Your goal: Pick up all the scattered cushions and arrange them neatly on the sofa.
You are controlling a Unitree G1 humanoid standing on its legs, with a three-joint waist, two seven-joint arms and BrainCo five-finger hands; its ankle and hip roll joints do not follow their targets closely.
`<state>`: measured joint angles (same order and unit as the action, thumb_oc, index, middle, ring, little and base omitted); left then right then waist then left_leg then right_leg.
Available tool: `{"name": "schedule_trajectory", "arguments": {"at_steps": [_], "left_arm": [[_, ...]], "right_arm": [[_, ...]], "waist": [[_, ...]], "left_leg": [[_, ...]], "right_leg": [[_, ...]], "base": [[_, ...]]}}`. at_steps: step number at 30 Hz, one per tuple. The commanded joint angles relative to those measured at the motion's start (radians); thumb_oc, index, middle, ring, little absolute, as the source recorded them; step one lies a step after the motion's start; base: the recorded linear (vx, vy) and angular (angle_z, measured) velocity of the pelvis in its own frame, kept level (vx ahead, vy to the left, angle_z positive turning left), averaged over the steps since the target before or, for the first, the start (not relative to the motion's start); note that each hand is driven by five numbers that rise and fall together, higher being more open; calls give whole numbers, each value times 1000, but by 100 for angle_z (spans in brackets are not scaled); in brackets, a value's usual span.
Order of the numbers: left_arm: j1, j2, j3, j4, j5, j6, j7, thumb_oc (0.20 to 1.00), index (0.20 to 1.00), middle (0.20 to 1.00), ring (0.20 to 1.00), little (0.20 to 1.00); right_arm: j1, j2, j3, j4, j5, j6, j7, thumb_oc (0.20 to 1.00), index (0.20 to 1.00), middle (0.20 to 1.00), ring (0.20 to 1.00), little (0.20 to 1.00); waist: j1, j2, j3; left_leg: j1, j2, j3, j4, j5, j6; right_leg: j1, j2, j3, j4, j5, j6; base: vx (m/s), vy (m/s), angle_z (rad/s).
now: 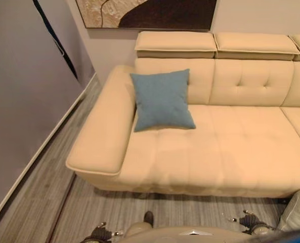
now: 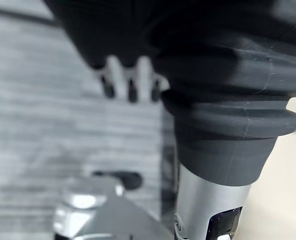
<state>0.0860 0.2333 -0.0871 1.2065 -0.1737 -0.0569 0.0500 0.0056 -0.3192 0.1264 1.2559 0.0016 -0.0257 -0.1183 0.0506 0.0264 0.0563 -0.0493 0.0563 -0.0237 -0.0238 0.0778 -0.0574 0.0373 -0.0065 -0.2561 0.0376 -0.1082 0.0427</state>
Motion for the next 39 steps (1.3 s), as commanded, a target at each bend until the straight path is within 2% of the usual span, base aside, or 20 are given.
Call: {"name": "schedule_trajectory", "arguments": {"at_steps": [1, 3, 6, 9, 12, 13, 14, 16, 17, 19, 20, 22, 23, 24, 25, 27, 31, 35, 36, 39], "left_arm": [[-70, -1, -6, -4, 31, -19, 13, 1000, 1000, 1000, 1000, 1000], [-85, -11, -21, -4, 26, -23, 25, 1000, 1000, 1000, 1000, 1000], [-98, -13, -25, -11, 4, -27, 35, 1000, 1000, 1000, 1000, 1000], [-121, -15, -48, -20, 7, -26, 43, 1000, 1000, 1000, 1000, 1000], [-133, -8, -66, -42, 23, -31, 43, 1000, 1000, 1000, 1000, 1000], [-127, -2, -57, -35, 23, -34, 41, 1000, 1000, 1000, 1000, 1000], [-127, -2, -57, -35, 23, -34, 41, 1000, 1000, 1000, 1000, 1000], [-124, 2, -49, -31, 15, -34, 44, 1000, 1000, 1000, 1000, 1000], [-108, 1, -36, -12, 23, -26, 37, 1000, 1000, 1000, 1000, 1000], [-94, -1, -28, -1, 33, -26, 34, 1000, 1000, 1000, 1000, 1000], [-84, 0, -20, 5, 36, -22, 26, 1000, 1000, 1000, 1000, 1000], [-78, 0, -21, 1, 41, -20, 22, 1000, 1000, 1000, 1000, 1000], [-78, 0, -24, 2, 54, -17, 25, 1000, 1000, 1000, 1000, 1000], [-80, 0, -25, 3, 71, -12, 26, 1000, 1000, 1000, 1000, 1000], [-80, 0, -25, 3, 71, -12, 26, 1000, 1000, 1000, 1000, 1000], [-85, 0, -24, -3, 72, -10, 30, 1000, 1000, 1000, 1000, 1000], [-88, 0, -20, -16, 58, -17, 35, 1000, 1000, 1000, 1000, 1000], [-110, -24, -60, -31, 64, -19, 35, 1000, 1000, 1000, 1000, 1000], [-112, -31, -77, -40, 70, -21, 36, 1000, 1000, 1000, 1000, 1000], [-114, -48, -107, -67, 47, -22, 43, 1000, 1000, 1000, 1000, 1000]], "right_arm": [[-64, 0, 14, -8, 38, -12, -25, 1000, 1000, 1000, 1000, 1000], [-71, -1, 33, -8, 24, -13, -36, 1000, 1000, 1000, 1000, 1000], [-68, -5, 32, 2, 11, -2, -37, 1000, 1000, 1000, 1000, 1000], [-71, -12, -2, 10, 34, 3, -50, 1000, 1000, 1000, 1000, 1000], [-84, -7, -10, 25, 35, 11, -56, 1000, 1000, 1000, 1000, 1000], [-88, 3, -8, 21, 27, 9, -55, 1000, 1000, 1000, 1000, 1000], [-88, 3, -8, 21, 27, 10, -55, 1000, 1000, 1000, 1000, 1000], [-90, 10, -9, 16, 28, 10, -54, 1000, 1000, 1000, 1000, 1000], [-79, 11, -7, 19, 15, 9, -56, 1000, 1000, 1000, 1000, 1000], [-72, 9, -3, 19, 3, 6, -51, 1000, 1000, 1000, 1000, 1000], [-67, 10, -15, 19, 13, 2, -41, 1000, 1000, 1000, 1000, 1000], [-64, 7, -21, 21, 17, 2, -44, 1000, 1000, 1000, 1000, 1000], [-68, 7, -18, 21, 12, 2, -45, 1000, 1000, 1000, 1000, 1000], [-75, 8, -13, 21, 2, 3, -49, 1000, 1000, 1000, 1000, 1000], [-75, 8, -13, 21, 2, 3, -49, 1000, 1000, 1000, 1000, 1000], [-83, 17, -5, 18, -1, 5, -52, 1000, 1000, 1000, 1000, 1000], [-96, 23, 3, -1, 22, -1, -46, 1000, 1000, 1000, 1000, 1000], [-101, 6, -17, -19, 74, -16, -59, 1000, 1000, 1000, 1000, 1000], [-102, 7, -15, -23, 75, -19, -66, 1000, 1000, 1000, 1000, 1000], [-102, 9, -12, -22, 77, -19, -71, 1000, 1000, 1000, 1000, 1000]], "waist": [[0, -79, 70], [24, -85, 86], [18, -86, 81], [-21, -77, 85], [-22, -83, 96], [-17, -85, 104], [-15, -85, 104], [-4, -86, 112], [38, -74, 117], [45, -71, 118], [44, -74, 110], [61, -74, 97], [74, -72, 91], [105, -66, 82], [106, -66, 83], [132, -65, 77], [127, -78, 70], [81, -69, 97], [87, -68, 107], [109, -73, 114]], "left_leg": [[44, -95, -59, 116, -105, -5], [39, -135, -191, 174, -119, -5], [61, -148, -280, 183, -146, -3], [80, -144, -260, 100, -161, 18], [85, -163, -245, 60, -155, 38], [87, -161, -211, 45, -148, 46], [87, -160, -209, 45, -148, 46], [81, -155, -185, 48, -143, 51], [62, -135, -125, 49, -130, 53], [64, -130, -105, 41, -121, 58], [69, -129, -86, 32, -113, 70], [62, -125, -58, 37, -114, 74], [54, -120, -40, 34, -112, 75], [46, -102, 4, 28, -106, 72], [48, -103, 5, 27, -106, 72], [39, -90, 40, 21, -97, 69], [38, -90, 66, -9, -79, 55], [15, -76, 65, 69, -93, 25], [13, -84, 22, 95, -105, 19], [8, -157, -184, 124, -139, 16]], "right_leg": [[37, -71, 51, -125, 123, 72], [26, -64, 97, -125, 141, 71], [-21, -72, 166, -115, 173, 85], [-91, -78, 216, -100, 210, 111], [-152, -89, 235, -95, 247, 144], [-180, -95, 217, -85, 255, 157], [-181, -94, 219, -84, 255, 157], [-194, -96, 170, -49, 239, 153], [-166, -141, -19, -1, 186, 133], [-147, -138, -34, 28, 162, 120], [-119, -106, 4, 75, 126, 106], [-72, -111, -28, 71, 96, 97], [-50, -118, -65, 70, 88, 96], [-12, -135, -144, 84, 63, 98], [-12, -135, -143, 86, 62, 98], [15, -147, -199, 81, 57, 107], [19, -119, -158, -15, 66, 107], [29, -95, -129, -92, 92, 90], [31, -89, -111, -99, 92, 88], [12, -73, -11, -109, 116, 88]], "base": [[-71, -28, -2], [-89, 3, -47], [-103, 92, -103], [-163, 190, -96], [-150, 169, -92], [-185, 193, -127], [-161, 99, -210], [-153, 46, -198], [-201, 74, -80], [-159, 58, -108], [-117, 16, -151], [-146, -14, -44], [-192, -72, -40], [-156, -61, -59], [-119, -62, -127], [-69, -75, -90], [-25, -138, -40], [-51, -130, -22], [-78, -37, -27], [-54, -21, -82]]}}
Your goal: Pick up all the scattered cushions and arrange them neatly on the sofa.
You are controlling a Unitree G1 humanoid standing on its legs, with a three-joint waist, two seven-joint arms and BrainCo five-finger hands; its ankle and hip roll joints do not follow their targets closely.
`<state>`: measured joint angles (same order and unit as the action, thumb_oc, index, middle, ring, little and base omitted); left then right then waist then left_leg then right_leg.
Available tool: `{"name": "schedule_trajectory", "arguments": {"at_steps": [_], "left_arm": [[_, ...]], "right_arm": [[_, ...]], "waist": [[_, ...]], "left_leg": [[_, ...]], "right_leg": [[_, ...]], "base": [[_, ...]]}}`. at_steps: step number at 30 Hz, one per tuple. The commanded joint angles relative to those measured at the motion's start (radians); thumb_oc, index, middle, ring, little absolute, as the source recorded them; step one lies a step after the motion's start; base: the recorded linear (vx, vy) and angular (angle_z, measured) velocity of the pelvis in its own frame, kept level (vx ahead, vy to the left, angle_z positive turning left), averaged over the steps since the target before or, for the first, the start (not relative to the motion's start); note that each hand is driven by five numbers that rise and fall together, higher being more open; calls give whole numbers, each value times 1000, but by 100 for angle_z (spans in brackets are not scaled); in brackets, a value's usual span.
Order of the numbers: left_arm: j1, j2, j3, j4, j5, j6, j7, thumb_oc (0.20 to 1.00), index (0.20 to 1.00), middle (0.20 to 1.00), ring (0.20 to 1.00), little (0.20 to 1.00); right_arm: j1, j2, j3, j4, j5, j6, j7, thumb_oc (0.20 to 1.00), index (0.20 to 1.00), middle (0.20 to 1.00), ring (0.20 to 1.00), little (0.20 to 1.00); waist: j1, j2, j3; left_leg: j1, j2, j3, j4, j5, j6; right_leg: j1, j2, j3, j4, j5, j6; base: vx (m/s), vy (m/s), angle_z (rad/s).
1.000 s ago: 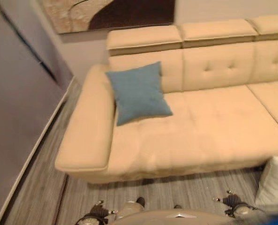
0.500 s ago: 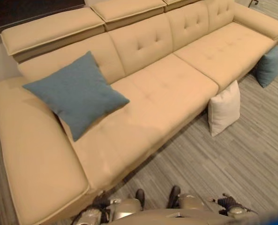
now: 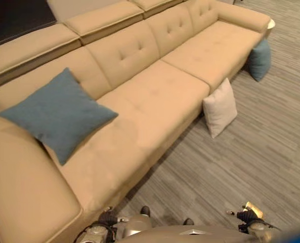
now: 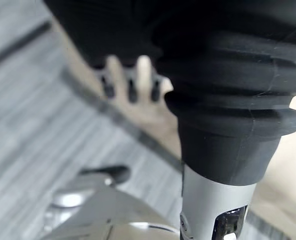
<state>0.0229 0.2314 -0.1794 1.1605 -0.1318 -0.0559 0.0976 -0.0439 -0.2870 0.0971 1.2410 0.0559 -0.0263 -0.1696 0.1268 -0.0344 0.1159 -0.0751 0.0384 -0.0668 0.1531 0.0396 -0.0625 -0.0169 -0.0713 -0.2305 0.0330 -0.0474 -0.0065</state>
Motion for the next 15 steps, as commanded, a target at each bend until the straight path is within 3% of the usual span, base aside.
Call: {"name": "schedule_trajectory", "arguments": {"at_steps": [1, 3, 6, 8, 9, 11, 15], "left_arm": [[-51, -46, -14, -21, 5, -23, -5, 1000, 1000, 1000, 1000, 1000], [-64, -45, -28, -26, 3, -25, 1, 1000, 1000, 1000, 1000, 1000], [-87, -31, -47, -27, 17, -26, 3, 1000, 1000, 1000, 1000, 1000], [-91, -22, -45, -34, 21, -26, 7, 1000, 1000, 1000, 1000, 1000], [-94, -17, -44, -38, 20, -29, 10, 1000, 1000, 1000, 1000, 1000], [-90, -14, -31, -31, 22, -29, 10, 1000, 1000, 1000, 1000, 1000], [-81, -15, -6, -21, 19, -27, 10, 1000, 1000, 1000, 1000, 1000]], "right_arm": [[-53, -23, 17, -7, 23, -18, -19, 1000, 1000, 1000, 1000, 1000], [-50, -21, 23, -7, 13, -14, -15, 1000, 1000, 1000, 1000, 1000], [-48, -16, 21, -6, 12, -11, -19, 1000, 1000, 1000, 1000, 1000], [-50, -8, 24, -6, 7, -10, -20, 1000, 1000, 1000, 1000, 1000], [-51, -2, 27, -7, 3, -8, -21, 1000, 1000, 1000, 1000, 1000], [-42, 6, 24, -1, -8, -4, -28, 1000, 1000, 1000, 1000, 1000], [-27, 7, 23, 3, -16, -6, -16, 1000, 1000, 1000, 1000, 1000]], "waist": [[32, -13, 52], [25, -9, 41], [-8, 2, 36], [-12, 9, 43], [-12, 12, 50], [12, 21, 63], [5, 15, 55]], "left_leg": [[30, -141, -142, -55, -97, 21], [37, -172, -218, -64, -112, 37], [67, -173, -203, -120, -93, 59], [82, -162, -170, -143, -84, 63], [87, -154, -152, -151, -79, 64], [99, -116, -69, -174, -73, 60], [106, -99, -14, -210, -46, 65]], "right_leg": [[63, -9, -38, -104, 57, 138], [33, -7, 35, -97, 74, 145], [-10, -7, 79, -56, 90, 156], [-28, -10, 74, -14, 90, 167], [-43, -15, 56, 16, 91, 170], [-29, -60, -106, 46, 74, 175], [-5, -45, -143, 59, 45, 155]], "base": [[-14, 33, -165], [6, 76, -128], [-19, 159, -138], [-45, 90, -84], [-112, 60, -84], [-163, 36, -123], [-81, 17, -122]]}}
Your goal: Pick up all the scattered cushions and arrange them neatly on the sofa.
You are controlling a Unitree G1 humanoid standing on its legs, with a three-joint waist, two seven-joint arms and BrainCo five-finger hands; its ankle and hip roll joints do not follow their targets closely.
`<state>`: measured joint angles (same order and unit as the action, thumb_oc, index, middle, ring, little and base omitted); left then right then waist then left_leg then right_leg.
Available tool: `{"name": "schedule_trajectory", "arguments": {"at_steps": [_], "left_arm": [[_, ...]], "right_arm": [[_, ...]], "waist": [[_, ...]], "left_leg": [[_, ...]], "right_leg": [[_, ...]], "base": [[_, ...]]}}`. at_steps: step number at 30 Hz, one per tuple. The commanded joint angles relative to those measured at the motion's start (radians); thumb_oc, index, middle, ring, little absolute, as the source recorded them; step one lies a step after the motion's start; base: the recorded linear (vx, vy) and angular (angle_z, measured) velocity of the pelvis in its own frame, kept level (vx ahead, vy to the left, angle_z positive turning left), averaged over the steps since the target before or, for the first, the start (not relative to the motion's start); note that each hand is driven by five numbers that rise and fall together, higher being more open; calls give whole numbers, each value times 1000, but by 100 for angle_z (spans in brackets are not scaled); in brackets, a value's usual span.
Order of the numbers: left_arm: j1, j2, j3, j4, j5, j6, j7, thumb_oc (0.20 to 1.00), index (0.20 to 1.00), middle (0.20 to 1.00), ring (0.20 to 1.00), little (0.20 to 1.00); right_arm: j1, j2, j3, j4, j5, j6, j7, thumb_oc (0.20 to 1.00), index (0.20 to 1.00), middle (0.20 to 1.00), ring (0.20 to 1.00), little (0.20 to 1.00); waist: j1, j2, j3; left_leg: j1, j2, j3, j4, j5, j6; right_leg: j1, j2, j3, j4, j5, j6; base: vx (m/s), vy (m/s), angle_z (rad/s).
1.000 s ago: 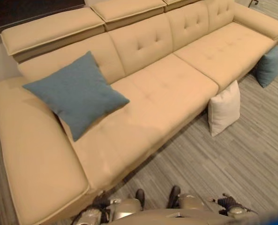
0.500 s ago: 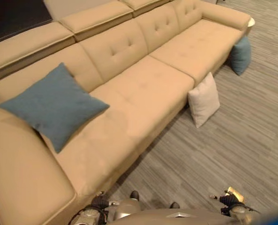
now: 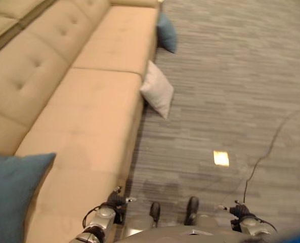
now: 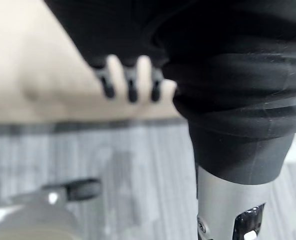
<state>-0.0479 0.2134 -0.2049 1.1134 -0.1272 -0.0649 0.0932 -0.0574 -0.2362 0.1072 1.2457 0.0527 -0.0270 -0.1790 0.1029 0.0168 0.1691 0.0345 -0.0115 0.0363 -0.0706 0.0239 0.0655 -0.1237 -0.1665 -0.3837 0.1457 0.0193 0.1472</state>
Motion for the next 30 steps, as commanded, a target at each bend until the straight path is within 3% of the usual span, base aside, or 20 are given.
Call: {"name": "schedule_trajectory", "arguments": {"at_steps": [1, 4, 10, 13, 15, 18, 21, 25, 28, 30], "left_arm": [[-9, 5, 22, 28, 11, -17, 13, 1000, 1000, 1000, 1000, 1000], [-6, 2, 27, 39, 11, -12, 12, 1000, 1000, 1000, 1000, 1000], [2, 2, 22, 38, 8, -11, 9, 1000, 1000, 1000, 1000, 1000], [-4, 4, 15, 25, -8, -11, 9, 1000, 1000, 1000, 1000, 1000], [-18, 5, -2, 12, -12, -11, 13, 1000, 1000, 1000, 1000, 1000], [-28, 6, -4, 5, -20, -11, 16, 1000, 1000, 1000, 1000, 1000], [-15, 10, 15, 5, -19, -11, 17, 1000, 1000, 1000, 1000, 1000], [-2, 18, 28, 13, -18, -10, 13, 1000, 1000, 1000, 1000, 1000], [21, 23, 49, 30, -15, -5, 7, 1000, 1000, 1000, 1000, 1000], [17, 28, 47, 23, -18, -2, 7, 1000, 1000, 1000, 1000, 1000]], "right_arm": [[-13, -46, 12, 2, -11, -5, -3, 1000, 1000, 1000, 1000, 1000], [-10, -48, 13, 2, 0, -6, 6, 1000, 1000, 1000, 1000, 1000], [-18, -58, 21, -9, 6, -7, 10, 1000, 1000, 1000, 1000, 1000], [-32, -71, 29, -20, 17, -17, 10, 1000, 1000, 1000, 1000, 1000], [-41, -83, 31, -27, 26, -17, 6, 1000, 1000, 1000, 1000, 1000], [-47, -85, 32, -31, 29, -17, 0, 1000, 1000, 1000, 1000, 1000], [-62, -77, 51, -35, 16, -21, -5, 1000, 1000, 1000, 1000, 1000], [-72, -72, 60, -35, 4, -16, 1, 1000, 1000, 1000, 1000, 1000], [-57, -53, 65, -35, -19, -19, 13, 1000, 1000, 1000, 1000, 1000], [-61, -54, 66, -38, -30, -17, 16, 1000, 1000, 1000, 1000, 1000]], "waist": [[30, -41, -4], [39, -58, -14], [29, -48, -17], [40, -64, 12], [53, -69, 30], [72, -70, 26], [121, -67, 21], [139, -76, 10], [140, -101, -21], [135, -95, -13]], "left_leg": [[-5, -51, -112, 11, -28, -64], [-11, -54, -101, 9, -18, -70], [9, -41, -121, 17, -34, -82], [-49, -42, -123, 203, -79, -105], [-100, -52, -100, 252, -62, -112], [-171, -91, -76, 195, -37, -95], [-263, -117, -68, 104, 81, -101], [-244, -112, -63, 76, 76, -93], [-168, -119, -75, 78, 31, -51], [-127, -115, -79, 76, 10, -26]], "right_leg": [[117, 57, 13, -65, -31, -3], [146, 72, 19, -121, -37, -11], [160, 92, 32, -163, -41, -29], [170, 93, 37, -166, -53, -43], [192, 88, 15, -179, -55, -45], [228, 105, -4, -211, -61, -40], [265, 157, 35, -228, -80, -38], [280, 165, 56, -218, -99, -36], [291, 125, 51, -88, -129, -8], [214, 77, 62, 108, -45, 38]], "base": [[-10, -47, -56], [56, -107, -36], [91, -124, 9], [69, -182, 11], [78, -114, 12], [181, -76, 22], [255, -66, 22], [241, 9, -34], [361, 95, -49], [205, 91, -22]]}}
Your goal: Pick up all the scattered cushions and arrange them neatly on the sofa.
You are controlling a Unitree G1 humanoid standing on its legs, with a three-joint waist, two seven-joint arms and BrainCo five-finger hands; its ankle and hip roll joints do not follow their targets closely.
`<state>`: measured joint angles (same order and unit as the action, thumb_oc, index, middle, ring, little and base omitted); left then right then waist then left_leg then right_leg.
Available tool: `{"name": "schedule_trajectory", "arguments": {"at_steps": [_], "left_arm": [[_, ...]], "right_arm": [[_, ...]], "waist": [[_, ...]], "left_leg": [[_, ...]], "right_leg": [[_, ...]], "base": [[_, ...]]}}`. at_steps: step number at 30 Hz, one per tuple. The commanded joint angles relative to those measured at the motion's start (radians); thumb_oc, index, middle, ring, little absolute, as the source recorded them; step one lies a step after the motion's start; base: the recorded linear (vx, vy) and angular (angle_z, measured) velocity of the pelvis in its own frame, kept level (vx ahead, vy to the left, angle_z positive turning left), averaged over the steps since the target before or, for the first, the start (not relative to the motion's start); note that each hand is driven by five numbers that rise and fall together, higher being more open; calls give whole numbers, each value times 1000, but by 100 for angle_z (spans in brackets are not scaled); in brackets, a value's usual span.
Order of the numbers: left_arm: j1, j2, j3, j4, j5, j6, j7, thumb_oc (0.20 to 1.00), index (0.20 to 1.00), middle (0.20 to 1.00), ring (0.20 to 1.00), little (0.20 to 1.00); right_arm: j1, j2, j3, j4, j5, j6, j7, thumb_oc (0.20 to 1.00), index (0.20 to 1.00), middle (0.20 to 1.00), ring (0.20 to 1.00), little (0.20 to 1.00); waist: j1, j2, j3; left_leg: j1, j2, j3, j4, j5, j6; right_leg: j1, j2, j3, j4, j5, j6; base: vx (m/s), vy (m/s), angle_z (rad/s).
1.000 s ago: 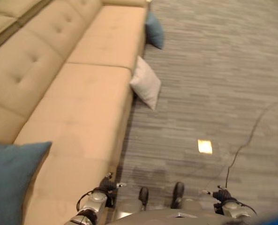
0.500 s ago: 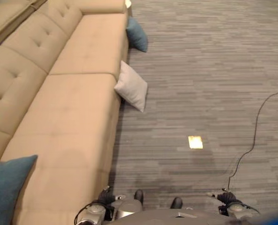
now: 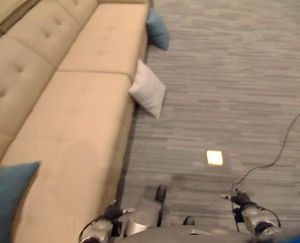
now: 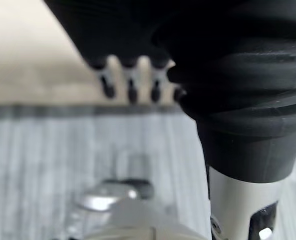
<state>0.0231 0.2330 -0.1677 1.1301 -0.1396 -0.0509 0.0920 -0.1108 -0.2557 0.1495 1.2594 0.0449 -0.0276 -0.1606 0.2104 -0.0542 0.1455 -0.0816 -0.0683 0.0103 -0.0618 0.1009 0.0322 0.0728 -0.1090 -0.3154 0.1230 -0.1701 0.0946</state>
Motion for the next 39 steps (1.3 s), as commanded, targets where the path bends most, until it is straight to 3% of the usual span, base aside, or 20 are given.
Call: {"name": "schedule_trajectory", "arguments": {"at_steps": [1, 2, 6, 7, 8, 10, 11, 14, 18, 19, 20, 22, 24, 26, 29, 30, 32, 33, 36, 39], "left_arm": [[-54, 8, 10, 7, -5, -16, 8, 1000, 1000, 1000, 1000, 1000], [-74, 19, -11, -11, -4, -14, 10, 1000, 1000, 1000, 1000, 1000], [-77, 19, -10, -12, -14, -14, 16, 1000, 1000, 1000, 1000, 1000], [-83, 18, -10, -7, -7, -15, 18, 1000, 1000, 1000, 1000, 1000], [-90, 18, -18, -4, 7, -15, 16, 1000, 1000, 1000, 1000, 1000], [-94, 21, -21, 2, 31, -13, 17, 1000, 1000, 1000, 1000, 1000], [-90, 26, -13, 4, 28, -19, 22, 1000, 1000, 1000, 1000, 1000], [-88, 23, 1, 37, 11, -21, 25, 1000, 1000, 1000, 1000, 1000], [-85, 15, -9, 41, 18, -20, 23, 1000, 1000, 1000, 1000, 1000], [-87, 14, -14, 33, 3, -19, 25, 1000, 1000, 1000, 1000, 1000], [-96, 14, -22, 28, -1, -18, 26, 1000, 1000, 1000, 1000, 1000], [-119, 18, -38, 2, -20, -21, 27, 1000, 1000, 1000, 1000, 1000], [-130, 19, -47, -1, -25, -18, 29, 1000, 1000, 1000, 1000, 1000], [-130, 15, -49, -7, -29, -21, 28, 1000, 1000, 1000, 1000, 1000], [-126, 12, -50, -6, -23, -19, 25, 1000, 1000, 1000, 1000, 1000], [-113, 11, -47, -9, -7, -13, 18, 1000, 1000, 1000, 1000, 1000], [-107, 10, -45, -2, 9, -12, 13, 1000, 1000, 1000, 1000, 1000], [-107, 10, -45, -2, 9, -12, 13, 1000, 1000, 1000, 1000, 1000], [-98, 12, -38, 1, 7, -13, 10, 1000, 1000, 1000, 1000, 1000], [-110, 16, -39, -16, 2, -10, 13, 1000, 1000, 1000, 1000, 1000]], "right_arm": [[-8, -34, 23, -51, -22, -17, -2, 1000, 1000, 1000, 1000, 1000], [-22, -37, 27, -62, -27, -10, 3, 1000, 1000, 1000, 1000, 1000], [-20, -34, 27, -65, -27, -9, 2, 1000, 1000, 1000, 1000, 1000], [-16, -31, 32, -67, -32, -9, 3, 1000, 1000, 1000, 1000, 1000], [-17, -30, 34, -71, -37, -10, 4, 1000, 1000, 1000, 1000, 1000], [-15, -29, 35, -74, -32, -10, 7, 1000, 1000, 1000, 1000, 1000], [-14, -29, 36, -73, -29, -9, 6, 1000, 1000, 1000, 1000, 1000], [-20, -25, 43, -67, -31, -6, 5, 1000, 1000, 1000, 1000, 1000], [-14, -20, 47, -68, -26, -10, 7, 1000, 1000, 1000, 1000, 1000], [-9, -21, 42, -75, -1, -18, 2, 1000, 1000, 1000, 1000, 1000], [-14, -24, 45, -75, 7, -20, -5, 1000, 1000, 1000, 1000, 1000], [-27, -32, 47, -78, 27, -25, -17, 1000, 1000, 1000, 1000, 1000], [-35, -38, 39, -74, 37, -20, -26, 1000, 1000, 1000, 1000, 1000], [-34, -37, 33, -68, 44, -17, -27, 1000, 1000, 1000, 1000, 1000], [-36, -40, 27, -63, 41, -18, -27, 1000, 1000, 1000, 1000, 1000], [-26, -43, 17, -51, 41, -16, -29, 1000, 1000, 1000, 1000, 1000], [-14, -44, 14, -39, 32, -15, -28, 1000, 1000, 1000, 1000, 1000], [-14, -44, 14, -39, 32, -15, -28, 1000, 1000, 1000, 1000, 1000], [4, -33, 6, -30, 4, -7, -12, 1000, 1000, 1000, 1000, 1000], [19, -26, -9, -23, -5, 0, -5, 1000, 1000, 1000, 1000, 1000]], "waist": [[28, -23, 8], [-16, 15, 31], [-32, 34, 37], [-36, 33, 37], [-42, 28, 42], [-53, 11, 43], [-70, 6, 38], [-85, -1, 18], [-94, -3, 4], [-88, 0, -1], [-76, -3, 10], [-54, -17, 45], [-40, -22, 59], [-21, -18, 56], [-21, -13, 42], [-14, 7, 26], [-3, 16, 16], [-3, 16, 16], [-16, 1, -11], [-41, 18, 2]], "left_leg": [[-15, -57, -53, 68, -66, 7], [55, -35, -96, 58, -89, 35], [97, -19, -111, 44, -104, 37], [128, -9, -112, 17, -116, 28], [144, -6, -117, 6, -123, 19], [161, -6, -126, -1, -136, 4], [194, 7, -152, -9, -159, -11], [236, 28, -179, 3, -200, -28], [245, 48, -198, 43, -208, -39], [203, 71, -210, 188, -152, -77], [157, 64, -203, 262, -121, -90], [45, 52, -174, 431, -94, -86], [-28, 48, -124, 496, -109, -74], [-63, -13, -126, 425, -168, -60], [-78, -42, -114, 311, -157, -50], [-97, -32, -55, 144, -53, -52], [-116, -31, -48, 73, 14, -63], [-116, -31, -48, 73, 14, -63], [-40, -47, -79, 68, -35, -23], [34, -53, -75, 76, -87, 22]], "right_leg": [[15, 21, -6, 129, 147, 90], [-95, 11, 37, 376, 225, 93], [-157, -30, 7, 386, 205, 75], [-175, -56, -32, 272, 191, 61], [-174, -49, -41, 169, 188, 54], [-185, -36, -18, 12, 215, 61], [-217, -24, 31, -112, 270, 75], [-213, -13, 64, -123, 285, 78], [-197, 0, 71, -131, 283, 60], [-161, 11, 47, -142, 259, 37], [-139, 10, 36, -150, 248, 27], [-96, 7, 16, -164, 224, 7], [-55, 9, -6, -187, 199, -2], [-22, 20, -3, -200, 179, 0], [-7, 30, -9, -202, 160, 8], [34, 69, -18, -206, 128, 6], [56, 89, -14, -191, 104, 7], [56, 89, -14, -191, 104, 7], [55, 54, -10, -39, 78, 31], [-25, -22, -4, 246, 163, 75]], "base": [[308, 152, -17], [233, 117, -8], [235, 50, 34], [266, -112, 3], [362, -156, -34], [391, -163, -22], [399, -137, -5], [394, -134, 30], [334, -145, 41], [300, -214, 43], [362, -296, 53], [168, -225, 58], [190, -176, 40], [316, -95, 47], [295, -20, 15], [354, -20, 9], [352, -28, 15], [249, -4, 4], [313, 72, -42], [264, 171, -19]]}}
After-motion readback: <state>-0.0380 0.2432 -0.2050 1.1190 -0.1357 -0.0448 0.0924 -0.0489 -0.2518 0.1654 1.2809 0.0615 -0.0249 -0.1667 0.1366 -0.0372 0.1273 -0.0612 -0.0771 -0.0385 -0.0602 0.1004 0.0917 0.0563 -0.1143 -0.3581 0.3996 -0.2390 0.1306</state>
